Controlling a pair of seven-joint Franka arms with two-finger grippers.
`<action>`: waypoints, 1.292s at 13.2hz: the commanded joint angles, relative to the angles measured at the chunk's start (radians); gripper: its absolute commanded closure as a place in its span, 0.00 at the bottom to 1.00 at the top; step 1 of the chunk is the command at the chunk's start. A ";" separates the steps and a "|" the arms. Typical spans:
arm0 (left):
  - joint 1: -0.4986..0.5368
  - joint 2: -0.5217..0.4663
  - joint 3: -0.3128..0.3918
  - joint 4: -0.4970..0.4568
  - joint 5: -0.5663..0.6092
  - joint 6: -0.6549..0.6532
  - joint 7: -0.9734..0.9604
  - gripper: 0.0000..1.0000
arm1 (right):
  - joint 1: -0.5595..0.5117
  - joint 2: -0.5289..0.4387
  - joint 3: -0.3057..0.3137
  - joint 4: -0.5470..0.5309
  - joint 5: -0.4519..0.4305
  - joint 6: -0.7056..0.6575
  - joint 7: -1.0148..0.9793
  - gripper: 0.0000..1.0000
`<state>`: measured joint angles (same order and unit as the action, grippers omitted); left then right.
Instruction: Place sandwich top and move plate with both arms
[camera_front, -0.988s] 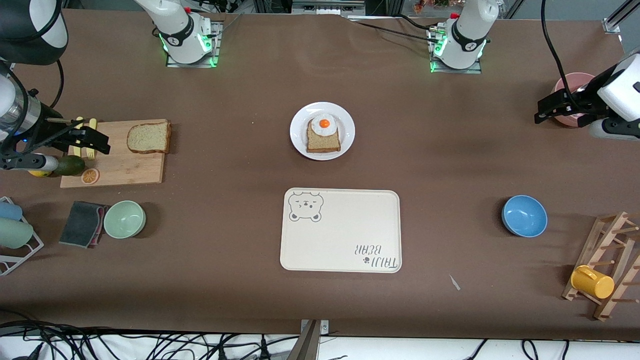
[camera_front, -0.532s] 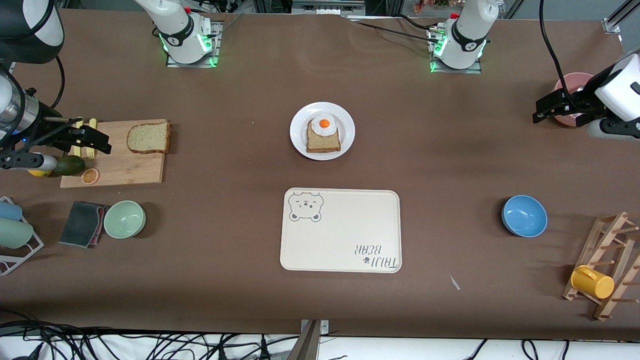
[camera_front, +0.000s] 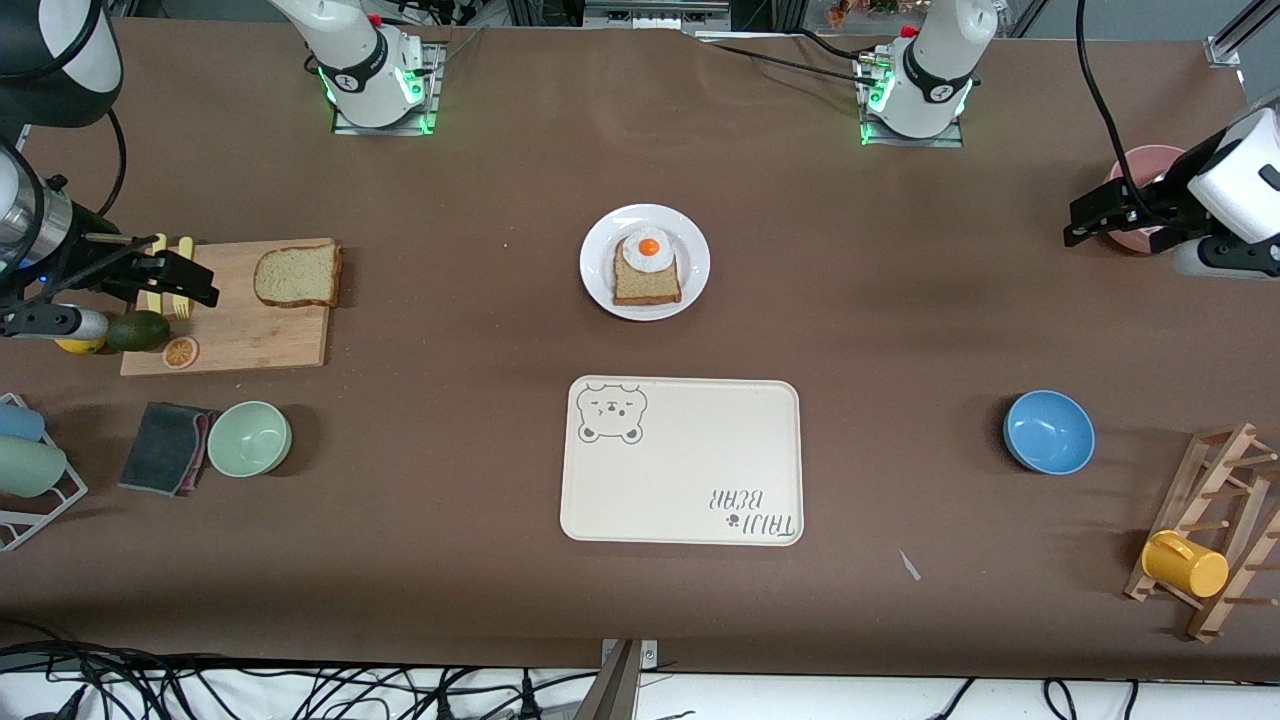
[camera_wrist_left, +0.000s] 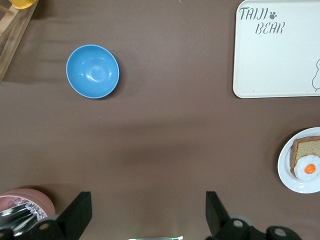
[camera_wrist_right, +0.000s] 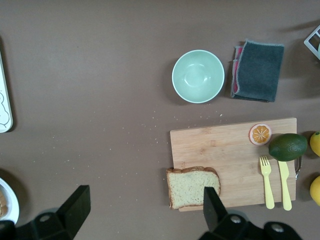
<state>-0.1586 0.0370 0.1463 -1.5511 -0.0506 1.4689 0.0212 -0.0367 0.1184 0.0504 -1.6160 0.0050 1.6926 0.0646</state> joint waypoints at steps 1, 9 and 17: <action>0.004 0.006 -0.002 0.025 -0.025 -0.022 -0.010 0.00 | -0.015 -0.028 0.009 -0.028 0.015 0.006 -0.016 0.00; 0.004 0.006 -0.002 0.025 -0.025 -0.027 -0.010 0.00 | -0.015 -0.025 0.009 -0.025 0.015 0.004 -0.015 0.00; 0.004 0.004 -0.004 0.025 -0.025 -0.027 -0.010 0.00 | -0.015 -0.022 0.023 -0.024 0.012 0.002 -0.012 0.00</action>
<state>-0.1586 0.0370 0.1452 -1.5511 -0.0506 1.4659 0.0197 -0.0373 0.1184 0.0538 -1.6184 0.0050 1.6923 0.0646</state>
